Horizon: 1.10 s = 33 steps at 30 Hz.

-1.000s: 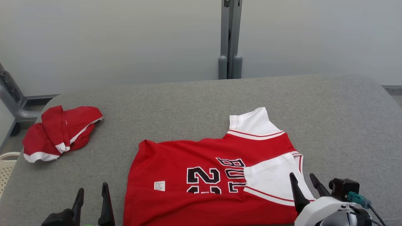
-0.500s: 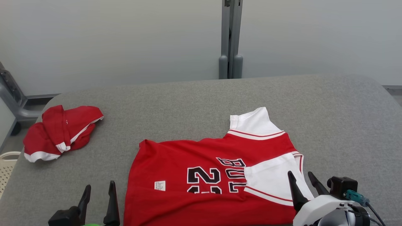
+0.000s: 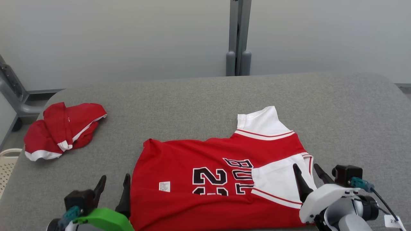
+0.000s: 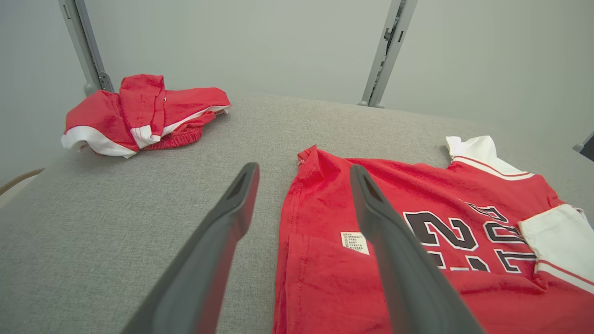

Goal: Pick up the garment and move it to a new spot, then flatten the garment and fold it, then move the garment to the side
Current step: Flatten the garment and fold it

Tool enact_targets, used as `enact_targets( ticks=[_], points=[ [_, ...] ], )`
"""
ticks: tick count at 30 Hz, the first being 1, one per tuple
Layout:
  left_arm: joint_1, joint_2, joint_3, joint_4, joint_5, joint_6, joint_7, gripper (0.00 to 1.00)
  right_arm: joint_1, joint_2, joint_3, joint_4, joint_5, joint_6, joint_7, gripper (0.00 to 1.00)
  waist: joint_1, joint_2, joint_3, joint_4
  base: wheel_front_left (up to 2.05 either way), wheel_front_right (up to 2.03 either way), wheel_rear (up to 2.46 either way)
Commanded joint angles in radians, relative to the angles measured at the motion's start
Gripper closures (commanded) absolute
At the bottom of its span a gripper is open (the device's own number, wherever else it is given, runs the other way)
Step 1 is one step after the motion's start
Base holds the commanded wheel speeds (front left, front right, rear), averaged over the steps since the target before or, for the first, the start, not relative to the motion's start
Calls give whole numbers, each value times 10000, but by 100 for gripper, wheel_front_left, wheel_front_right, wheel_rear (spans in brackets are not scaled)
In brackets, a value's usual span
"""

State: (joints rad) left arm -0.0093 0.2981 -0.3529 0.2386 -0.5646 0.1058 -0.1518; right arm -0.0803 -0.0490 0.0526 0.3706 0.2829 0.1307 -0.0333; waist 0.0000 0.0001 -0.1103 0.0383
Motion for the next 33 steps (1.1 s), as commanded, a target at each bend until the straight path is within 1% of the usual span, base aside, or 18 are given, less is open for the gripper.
enact_targets(
  ticks=[1, 5, 6, 10, 11, 15, 19, 23, 26, 30, 33],
  points=[
    [-481, 95, -110, 178, 124, -75, 344, 0, -300, -29, -42, -23, -173, 0, 317, 0, 0, -1, 206, 29, 0, 0, 0],
    [-1784, 125, -591, 805, 343, -103, 1784, 0, -1155, -37, -201, 84, -548, 0, 1812, 0, 0, -1, 666, 97, 0, 0, 0],
    [-1784, 125, -591, 805, 343, -103, 1784, 0, -1155, -37, -201, 84, -548, 0, 1812, 0, 0, -1, 666, 97, 0, 0, 0],
    [-3279, -23, -953, 1446, 477, -131, 3227, 0, -2279, -254, -247, 115, -788, 0, 3633, 0, 0, -1, 1356, 214, 0, 0, 0],
    [-3668, -51, -1099, 1595, 546, -199, 3630, 0, -2603, -337, -243, 111, -773, 0, 4154, 0, 0, -1, 1590, 259, 0, 0, 0],
    [-5208, -328, -1465, 2353, 562, -268, 5257, 0, -3841, -778, -193, 54, -644, 0, 5851, 0, 0, -1, 2308, 492, 0, 0, 0],
    [-6522, -789, -1736, 2982, 618, -160, 6488, 0, -4904, -1239, -124, 169, -308, 0, 7194, 0, 0, -1, 2809, 715, 0, 0, 0],
    [-7477, -1196, -1994, 3565, 767, 31, 7323, 0, -5727, -1502, -190, 484, 7, 0, 7914, 0, 0, -1, 3193, 873, 0, 0, 0],
    [-7980, -1423, -2213, 3991, 860, 96, 7896, 0, -6348, -1664, -149, 882, -108, 0, 8188, 0, 0, -1, 3420, 922, 0, 0, 0],
    [-8616, -1523, -2498, 4371, 1101, 82, 8335, 0, -7167, -1714, 11, 1409, -461, 0, 8356, 0, 0, -1, 3769, 925, 0, 0, 0],
    [-9038, -1540, -2711, 4686, 1264, -13, 8545, 0, -7716, -1707, 222, 1790, -838, 0, 8344, 0, 0, -1, 4040, 899, 0, 0, 0]
  ],
)
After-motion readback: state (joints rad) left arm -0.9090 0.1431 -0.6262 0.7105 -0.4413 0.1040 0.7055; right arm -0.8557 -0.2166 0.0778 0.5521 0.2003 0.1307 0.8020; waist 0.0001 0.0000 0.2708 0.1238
